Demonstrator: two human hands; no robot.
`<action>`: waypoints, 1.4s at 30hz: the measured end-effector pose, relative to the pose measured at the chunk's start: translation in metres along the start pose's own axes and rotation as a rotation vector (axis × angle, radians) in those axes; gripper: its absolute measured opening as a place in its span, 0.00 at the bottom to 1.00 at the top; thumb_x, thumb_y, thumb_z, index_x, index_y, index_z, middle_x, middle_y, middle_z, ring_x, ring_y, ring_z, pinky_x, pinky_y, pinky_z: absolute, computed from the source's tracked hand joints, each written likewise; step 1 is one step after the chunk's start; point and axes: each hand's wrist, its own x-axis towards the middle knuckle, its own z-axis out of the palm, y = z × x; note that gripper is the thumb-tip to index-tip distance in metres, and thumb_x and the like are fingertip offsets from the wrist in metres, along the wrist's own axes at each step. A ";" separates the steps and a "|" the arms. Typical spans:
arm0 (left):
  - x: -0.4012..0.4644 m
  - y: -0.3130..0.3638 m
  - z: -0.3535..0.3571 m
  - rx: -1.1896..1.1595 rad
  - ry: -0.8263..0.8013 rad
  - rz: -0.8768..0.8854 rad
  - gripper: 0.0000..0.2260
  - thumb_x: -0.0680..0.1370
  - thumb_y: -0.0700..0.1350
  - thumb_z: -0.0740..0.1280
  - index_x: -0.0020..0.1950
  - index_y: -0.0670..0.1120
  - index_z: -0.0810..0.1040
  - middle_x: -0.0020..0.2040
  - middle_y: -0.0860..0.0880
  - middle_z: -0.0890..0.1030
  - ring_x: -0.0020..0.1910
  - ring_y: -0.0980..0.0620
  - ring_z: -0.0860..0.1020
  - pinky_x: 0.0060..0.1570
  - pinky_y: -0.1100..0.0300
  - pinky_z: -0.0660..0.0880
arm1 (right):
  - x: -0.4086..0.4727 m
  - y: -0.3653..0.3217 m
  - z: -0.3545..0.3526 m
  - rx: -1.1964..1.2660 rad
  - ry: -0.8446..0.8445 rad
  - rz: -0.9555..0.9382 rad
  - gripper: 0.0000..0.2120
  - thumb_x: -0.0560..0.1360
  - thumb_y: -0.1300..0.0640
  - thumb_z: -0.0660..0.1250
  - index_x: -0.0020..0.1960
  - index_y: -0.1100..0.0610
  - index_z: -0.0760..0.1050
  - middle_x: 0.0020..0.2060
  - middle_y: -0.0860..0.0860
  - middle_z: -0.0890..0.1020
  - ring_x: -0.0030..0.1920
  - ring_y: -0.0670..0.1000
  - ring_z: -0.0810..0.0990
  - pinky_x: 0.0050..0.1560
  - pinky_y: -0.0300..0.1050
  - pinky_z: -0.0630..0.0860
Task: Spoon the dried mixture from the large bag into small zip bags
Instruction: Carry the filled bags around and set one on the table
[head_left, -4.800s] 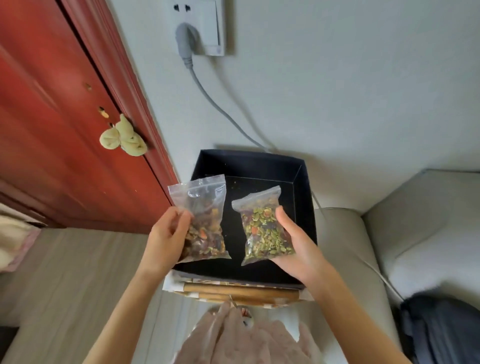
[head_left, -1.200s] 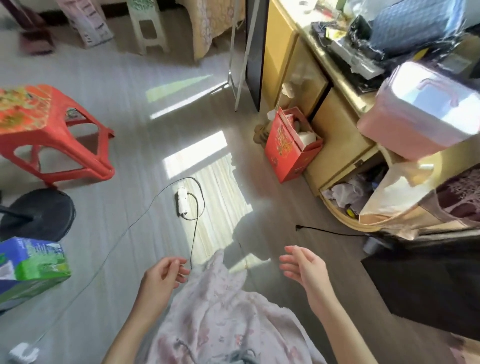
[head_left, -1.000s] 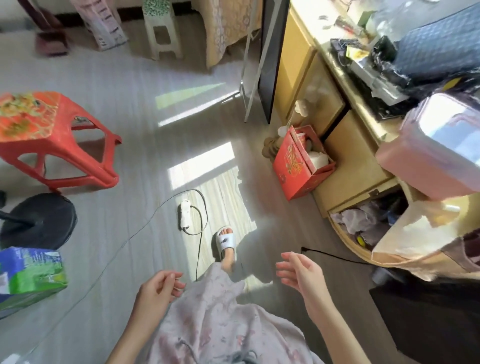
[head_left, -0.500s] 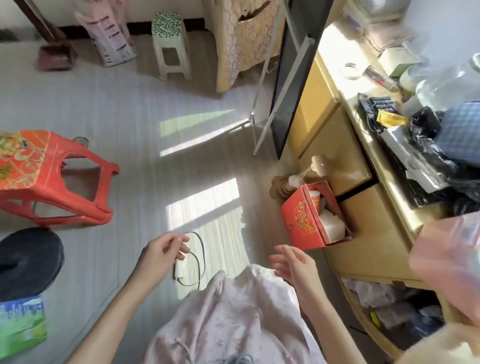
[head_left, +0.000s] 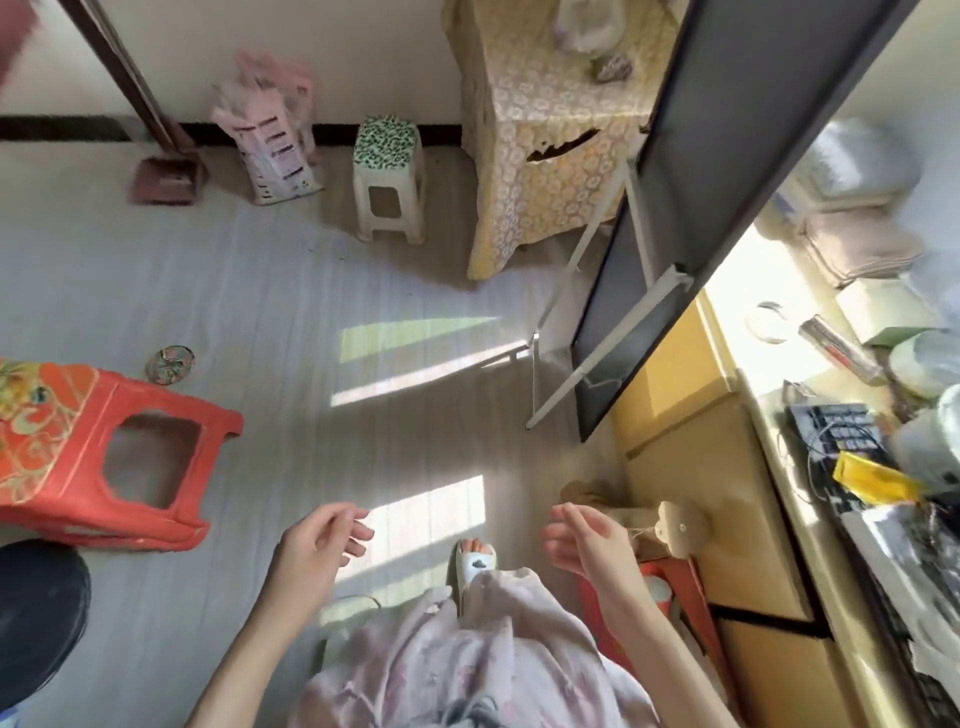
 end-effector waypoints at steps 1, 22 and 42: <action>0.015 0.011 0.000 -0.002 0.021 0.005 0.10 0.80 0.34 0.58 0.44 0.42 0.77 0.38 0.44 0.81 0.35 0.46 0.77 0.34 0.66 0.72 | 0.017 -0.019 0.003 -0.043 -0.003 -0.026 0.11 0.80 0.60 0.60 0.44 0.59 0.79 0.28 0.50 0.82 0.29 0.46 0.79 0.37 0.42 0.78; 0.376 0.158 -0.015 0.186 -0.053 -0.088 0.12 0.79 0.35 0.60 0.42 0.47 0.78 0.36 0.48 0.82 0.35 0.48 0.79 0.39 0.59 0.74 | 0.283 -0.256 0.130 0.016 0.019 0.133 0.09 0.79 0.62 0.60 0.46 0.61 0.79 0.30 0.51 0.84 0.29 0.48 0.82 0.33 0.40 0.75; 0.664 0.341 0.047 0.083 -0.114 -0.024 0.12 0.80 0.35 0.58 0.43 0.46 0.78 0.37 0.45 0.81 0.36 0.46 0.77 0.37 0.58 0.73 | 0.501 -0.481 0.185 0.061 0.082 0.093 0.11 0.81 0.61 0.58 0.46 0.62 0.77 0.34 0.55 0.81 0.31 0.52 0.78 0.32 0.39 0.73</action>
